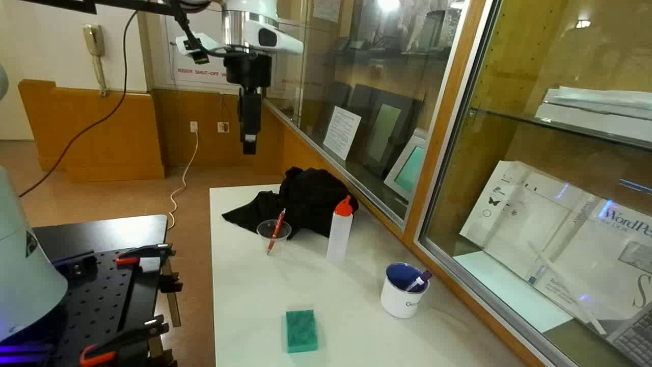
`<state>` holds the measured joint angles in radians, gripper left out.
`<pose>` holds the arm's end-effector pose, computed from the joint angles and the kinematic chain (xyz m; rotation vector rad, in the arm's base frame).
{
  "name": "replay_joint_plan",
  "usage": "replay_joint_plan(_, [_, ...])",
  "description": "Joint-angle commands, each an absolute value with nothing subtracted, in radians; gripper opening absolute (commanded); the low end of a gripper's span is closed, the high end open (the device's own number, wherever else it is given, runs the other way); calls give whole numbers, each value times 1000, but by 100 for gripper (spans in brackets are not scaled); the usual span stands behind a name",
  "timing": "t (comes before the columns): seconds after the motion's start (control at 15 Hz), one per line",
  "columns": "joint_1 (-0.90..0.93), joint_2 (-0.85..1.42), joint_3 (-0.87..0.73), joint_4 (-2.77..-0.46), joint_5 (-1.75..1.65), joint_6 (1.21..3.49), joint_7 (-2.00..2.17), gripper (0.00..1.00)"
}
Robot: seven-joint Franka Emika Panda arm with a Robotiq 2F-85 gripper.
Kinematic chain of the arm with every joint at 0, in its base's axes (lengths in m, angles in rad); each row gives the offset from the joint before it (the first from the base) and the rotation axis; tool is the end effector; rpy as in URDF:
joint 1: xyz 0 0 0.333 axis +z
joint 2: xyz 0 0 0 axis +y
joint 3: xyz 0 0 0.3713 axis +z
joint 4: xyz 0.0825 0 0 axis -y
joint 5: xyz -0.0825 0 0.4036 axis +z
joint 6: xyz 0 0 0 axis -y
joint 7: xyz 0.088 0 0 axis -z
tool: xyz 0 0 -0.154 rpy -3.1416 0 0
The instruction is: Remove the pen out of the cup
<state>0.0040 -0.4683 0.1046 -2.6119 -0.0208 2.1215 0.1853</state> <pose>0.3728 0.0376 0.3954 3.0716 -0.1189 -0.0234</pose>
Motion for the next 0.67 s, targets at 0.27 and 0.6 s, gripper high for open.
replay_joint_plan(0.27, [10,-468,99,-2611,-24,2120,187,100])
replay_joint_plan(0.6, [41,-385,105,-2596,-44,2240,99,100])
